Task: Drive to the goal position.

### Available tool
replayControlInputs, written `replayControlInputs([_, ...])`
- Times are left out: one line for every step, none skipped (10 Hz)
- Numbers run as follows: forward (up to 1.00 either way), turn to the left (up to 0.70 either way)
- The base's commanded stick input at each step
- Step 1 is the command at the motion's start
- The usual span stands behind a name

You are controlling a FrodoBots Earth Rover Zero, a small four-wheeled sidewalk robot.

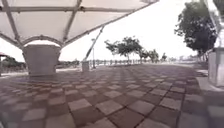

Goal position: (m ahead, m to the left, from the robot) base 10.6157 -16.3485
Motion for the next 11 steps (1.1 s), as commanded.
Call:
replayControlInputs([0.0,-0.7])
replayControlInputs([0.0,-0.7])
replayControlInputs([0.0,-0.7])
replayControlInputs([0.0,-0.7])
replayControlInputs([0.0,-0.7])
replayControlInputs([0.0,-0.7])
replayControlInputs([0.0,-0.7])
replayControlInputs([0.0,-0.7])
replayControlInputs([0.0,-0.7])
replayControlInputs([0.0,-0.7])
replayControlInputs([0.0,-0.7])
